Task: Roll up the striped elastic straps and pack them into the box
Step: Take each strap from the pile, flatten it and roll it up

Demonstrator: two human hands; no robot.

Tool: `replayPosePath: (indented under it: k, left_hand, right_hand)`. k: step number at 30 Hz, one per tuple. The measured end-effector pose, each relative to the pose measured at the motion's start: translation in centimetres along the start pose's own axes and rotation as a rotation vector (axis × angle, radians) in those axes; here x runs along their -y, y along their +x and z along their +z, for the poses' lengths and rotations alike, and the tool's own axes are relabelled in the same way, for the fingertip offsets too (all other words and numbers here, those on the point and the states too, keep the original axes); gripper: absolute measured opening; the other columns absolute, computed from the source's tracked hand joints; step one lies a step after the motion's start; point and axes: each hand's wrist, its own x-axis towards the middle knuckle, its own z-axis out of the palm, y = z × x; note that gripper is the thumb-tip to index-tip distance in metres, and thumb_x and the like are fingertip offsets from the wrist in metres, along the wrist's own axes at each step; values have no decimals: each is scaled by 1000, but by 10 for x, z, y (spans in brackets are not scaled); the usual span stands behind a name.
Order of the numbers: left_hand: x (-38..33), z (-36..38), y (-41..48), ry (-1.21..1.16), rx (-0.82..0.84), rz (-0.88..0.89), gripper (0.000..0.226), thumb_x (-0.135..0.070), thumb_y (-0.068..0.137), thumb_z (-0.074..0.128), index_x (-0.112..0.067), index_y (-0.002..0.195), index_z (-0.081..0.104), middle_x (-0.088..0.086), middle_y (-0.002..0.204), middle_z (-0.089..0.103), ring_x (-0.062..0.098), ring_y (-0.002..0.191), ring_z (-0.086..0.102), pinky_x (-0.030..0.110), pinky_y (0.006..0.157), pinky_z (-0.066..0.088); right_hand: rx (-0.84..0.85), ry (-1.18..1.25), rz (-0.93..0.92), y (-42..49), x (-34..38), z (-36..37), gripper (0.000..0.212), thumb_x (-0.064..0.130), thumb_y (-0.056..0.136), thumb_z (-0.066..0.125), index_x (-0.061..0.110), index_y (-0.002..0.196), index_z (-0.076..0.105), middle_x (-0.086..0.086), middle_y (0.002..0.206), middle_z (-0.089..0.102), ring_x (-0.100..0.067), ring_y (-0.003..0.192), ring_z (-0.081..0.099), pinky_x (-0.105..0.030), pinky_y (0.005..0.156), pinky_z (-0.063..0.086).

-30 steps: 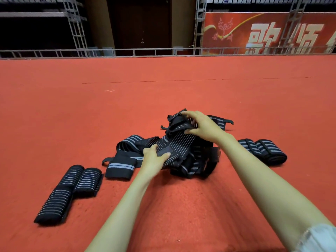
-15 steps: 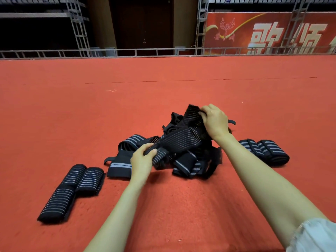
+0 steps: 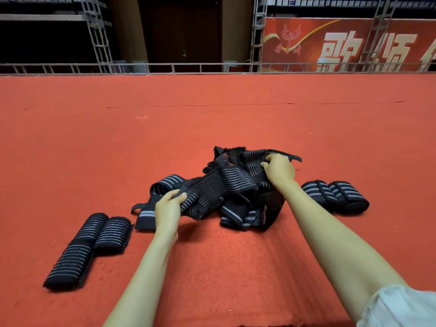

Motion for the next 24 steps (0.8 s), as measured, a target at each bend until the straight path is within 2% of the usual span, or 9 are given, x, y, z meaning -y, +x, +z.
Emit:
replayPosePath:
  k: [2,4,6,9,11,14,17,20,24]
  left_hand:
    - [0,4,-6,68,23,56,11,-19,85,62,-23,93,68,-2,102,69,18,100,61,36,89,47]
    - [-1,7,-12,139,88,116,8,-23,85,65,-24,93,67,-6,95,69,16,97,62,30,80,46]
    - [-1,9,-15,190,174,132,21,-33,79,72,-24,97,68,-9,95,70,13,96,64,29,85,49]
    - [-4,16,-21,234,252,188,34,-33,75,77,-22,106,68,-9,99,70,7,96,64,30,92,49]
    - [-7,25,-28,363,214,370,30,-28,78,75,-23,107,70,-11,92,65,7,92,61,30,89,46]
    - [-7,32,-31,678,103,761,22,-25,81,70,-25,102,73,-10,76,50,15,84,55,35,83,40]
    - [1,26,-26,824,6,1046,21,-30,81,58,-28,95,73,-10,73,45,11,75,41,27,74,28]
    - [3,24,-28,884,-4,1181,25,-29,82,51,-29,95,73,-5,73,48,12,73,37,28,71,26]
    - [8,25,-31,888,12,1144,23,-29,84,52,-28,96,73,-5,74,47,12,73,38,27,72,28]
  right_hand:
    - [-9,-9,-19,-2,1,5,42,13,91,57,7,131,50,-17,130,53,-37,122,45,-42,95,40]
    - [-127,57,-160,-7,4,6,55,6,87,54,8,140,39,-14,136,45,-35,128,36,-43,104,33]
    - [-197,151,-390,-10,11,5,49,9,87,57,9,136,47,-12,131,49,-31,127,37,-44,108,31]
    - [-90,105,-598,-15,29,4,40,32,87,64,14,123,60,-7,123,53,-26,126,38,-45,106,33]
    - [27,7,-629,-21,43,6,53,44,83,67,19,128,56,-4,128,48,-24,129,33,-41,106,30]
    - [188,-124,-591,-23,60,7,71,49,78,71,28,140,44,-4,134,41,-24,131,27,-40,106,29]
    - [319,-110,-525,-17,74,-6,63,50,79,70,28,135,51,-4,115,43,-26,125,30,-41,104,33]
    - [422,-63,-491,-14,82,-14,49,52,80,68,23,119,63,1,101,40,-24,119,34,-39,101,36]
    - [430,-379,-546,-15,91,-13,40,41,79,74,21,112,66,-2,109,44,-26,112,48,-38,85,46]
